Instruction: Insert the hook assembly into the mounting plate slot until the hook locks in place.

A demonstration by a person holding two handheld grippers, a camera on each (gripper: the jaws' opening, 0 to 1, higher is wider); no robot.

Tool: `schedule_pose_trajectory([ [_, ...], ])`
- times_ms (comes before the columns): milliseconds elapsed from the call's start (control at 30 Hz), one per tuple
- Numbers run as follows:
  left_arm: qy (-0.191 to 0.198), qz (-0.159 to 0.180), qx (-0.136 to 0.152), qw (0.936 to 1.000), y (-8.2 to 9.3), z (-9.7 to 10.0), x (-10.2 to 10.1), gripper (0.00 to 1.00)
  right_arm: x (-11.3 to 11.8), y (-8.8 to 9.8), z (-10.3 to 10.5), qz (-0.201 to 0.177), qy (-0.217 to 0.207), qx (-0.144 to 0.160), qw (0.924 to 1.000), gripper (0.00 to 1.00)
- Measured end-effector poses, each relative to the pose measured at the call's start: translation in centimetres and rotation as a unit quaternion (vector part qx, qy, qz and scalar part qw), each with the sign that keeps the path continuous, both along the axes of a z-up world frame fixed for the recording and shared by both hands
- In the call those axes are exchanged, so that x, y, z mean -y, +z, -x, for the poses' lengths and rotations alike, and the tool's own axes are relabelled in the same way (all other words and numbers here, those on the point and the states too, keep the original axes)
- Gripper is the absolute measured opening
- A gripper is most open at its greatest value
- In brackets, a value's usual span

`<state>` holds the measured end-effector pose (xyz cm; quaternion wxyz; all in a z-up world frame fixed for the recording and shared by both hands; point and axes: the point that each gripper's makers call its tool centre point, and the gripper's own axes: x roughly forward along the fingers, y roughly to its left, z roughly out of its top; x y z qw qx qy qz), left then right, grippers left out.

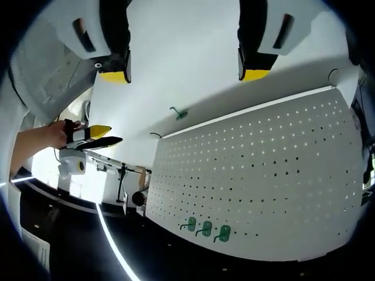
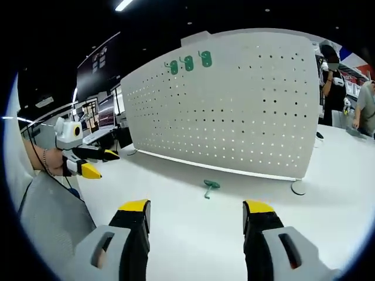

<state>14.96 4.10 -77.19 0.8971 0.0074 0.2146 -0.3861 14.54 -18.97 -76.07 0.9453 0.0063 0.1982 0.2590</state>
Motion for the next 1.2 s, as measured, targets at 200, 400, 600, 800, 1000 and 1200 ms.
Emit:
schedule_pose_trajectory([
  [200,0.000,0.000,0.000,1.0000,0.0,-0.1,0.0,0.77,-0.1,-0.1,0.0,0.000,0.002,-0.003,1.0000,0.62],
  [400,-0.002,-0.001,0.000,1.0000,0.0,0.0,0.1,0.77,-0.1,-0.2,0.0,-0.001,0.002,-0.004,1.0000,0.62],
  [600,-0.009,-0.004,0.001,0.9999,0.1,-0.3,0.7,0.76,-0.2,-0.2,0.2,0.000,0.004,-0.006,1.0000,0.62],
  [800,-0.019,-0.012,0.000,0.9997,-0.1,-0.7,1.1,0.76,-0.2,-0.3,0.1,-0.001,0.002,-0.010,0.9999,0.61],
  [1000,-0.029,-0.021,0.001,0.9993,-0.2,-1.1,1.4,0.76,-0.5,-0.4,0.2,0.006,0.010,-0.010,0.9999,0.61],
  [1200,-0.036,-0.022,0.001,0.9991,0.0,-1.8,1.7,0.76,-0.6,-0.5,0.4,0.010,0.015,-0.011,0.9998,0.61],
])
